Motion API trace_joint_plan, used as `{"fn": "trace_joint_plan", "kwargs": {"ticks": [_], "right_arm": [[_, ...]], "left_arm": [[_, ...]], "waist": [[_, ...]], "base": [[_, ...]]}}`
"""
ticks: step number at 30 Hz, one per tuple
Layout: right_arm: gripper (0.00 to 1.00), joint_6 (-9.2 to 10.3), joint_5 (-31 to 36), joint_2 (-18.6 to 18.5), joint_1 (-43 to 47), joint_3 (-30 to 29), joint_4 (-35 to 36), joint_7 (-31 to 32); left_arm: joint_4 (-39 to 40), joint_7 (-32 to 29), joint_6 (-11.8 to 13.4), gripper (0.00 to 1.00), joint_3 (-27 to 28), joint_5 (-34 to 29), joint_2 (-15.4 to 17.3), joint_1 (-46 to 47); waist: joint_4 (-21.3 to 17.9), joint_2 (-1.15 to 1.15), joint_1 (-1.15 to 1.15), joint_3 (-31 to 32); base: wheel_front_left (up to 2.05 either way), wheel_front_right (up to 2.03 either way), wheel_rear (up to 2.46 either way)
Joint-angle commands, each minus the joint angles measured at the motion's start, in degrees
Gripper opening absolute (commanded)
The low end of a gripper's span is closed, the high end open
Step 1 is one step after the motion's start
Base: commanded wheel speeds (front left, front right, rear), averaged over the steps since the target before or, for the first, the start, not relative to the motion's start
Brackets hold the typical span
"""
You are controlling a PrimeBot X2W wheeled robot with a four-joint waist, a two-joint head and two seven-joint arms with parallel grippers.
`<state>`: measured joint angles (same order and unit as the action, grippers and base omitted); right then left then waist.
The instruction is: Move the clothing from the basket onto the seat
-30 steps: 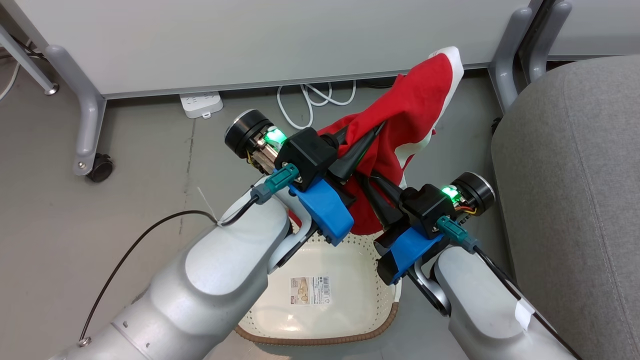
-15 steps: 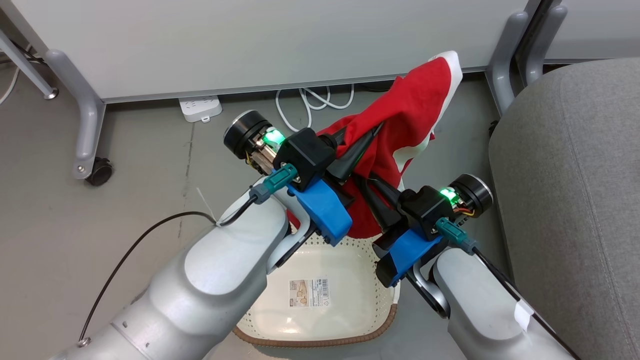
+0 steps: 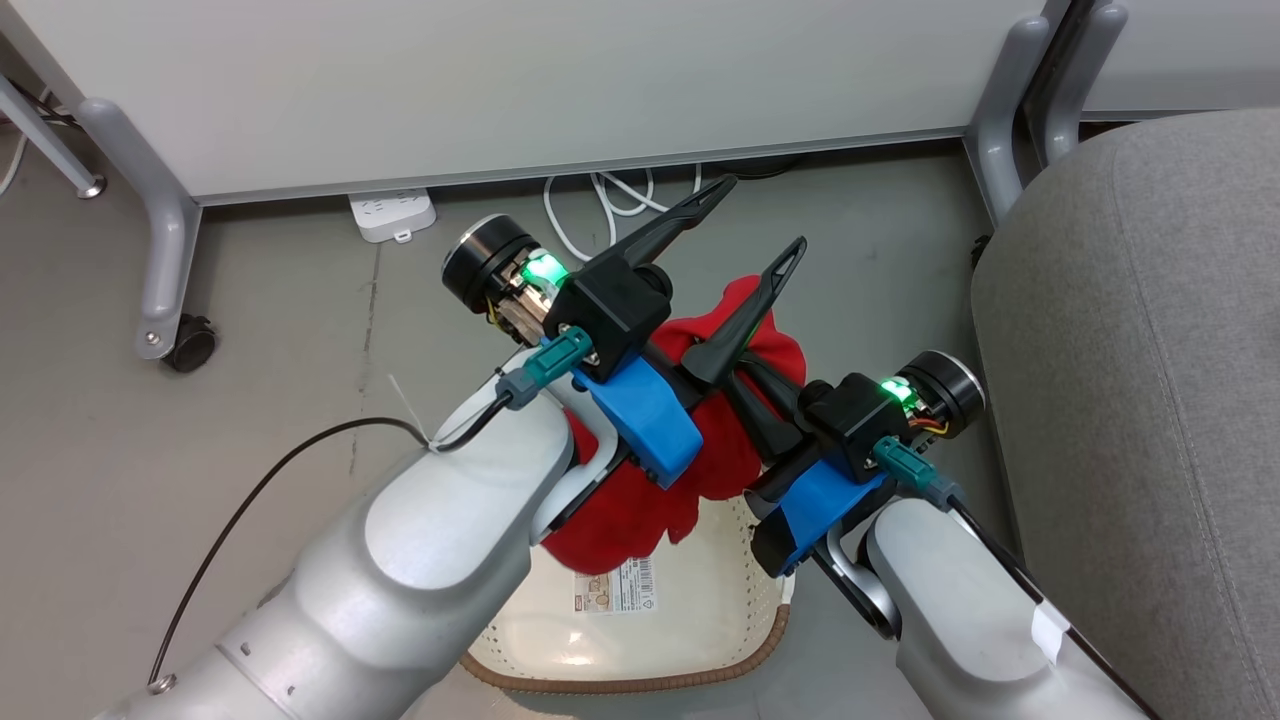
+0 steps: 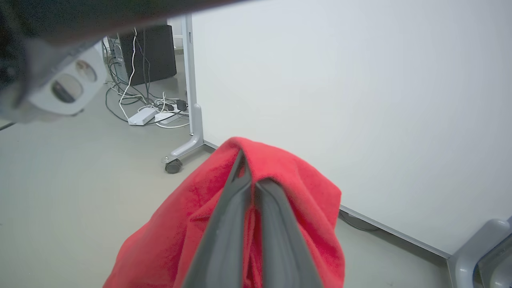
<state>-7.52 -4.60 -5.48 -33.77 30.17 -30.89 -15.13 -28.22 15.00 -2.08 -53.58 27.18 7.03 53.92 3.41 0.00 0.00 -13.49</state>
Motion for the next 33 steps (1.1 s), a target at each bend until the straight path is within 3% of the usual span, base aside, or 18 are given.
{"fn": "trace_joint_plan", "kwargs": {"ticks": [1,15,33], "right_arm": [[0.0,0.06,-0.3,-0.1,0.5,-0.1,0.3,0.0],[0.0,0.06,-0.3,-0.2,0.2,-4.3,2.2,0.0],[0.0,0.06,0.5,0.4,1.9,-18.6,8.5,0.0]], "left_arm": [[0.2,0.2,0.4,1.0,0.3,-0.1,0.4,0.1],[0.5,0.2,0.5,1.0,0.3,-0.6,1.0,1.1],[1.4,-1.1,0.0,1.0,-2.4,-1.6,1.6,2.1]], "waist": [[-0.1,0.0,0.0,-0.1],[-3.3,0.0,0.0,-2.2],[-13.5,0.0,0.0,-7.7]], "base": [[0.0,0.0,0.0],[0.0,0.0,0.0],[0.0,0.0,0.0]]}}
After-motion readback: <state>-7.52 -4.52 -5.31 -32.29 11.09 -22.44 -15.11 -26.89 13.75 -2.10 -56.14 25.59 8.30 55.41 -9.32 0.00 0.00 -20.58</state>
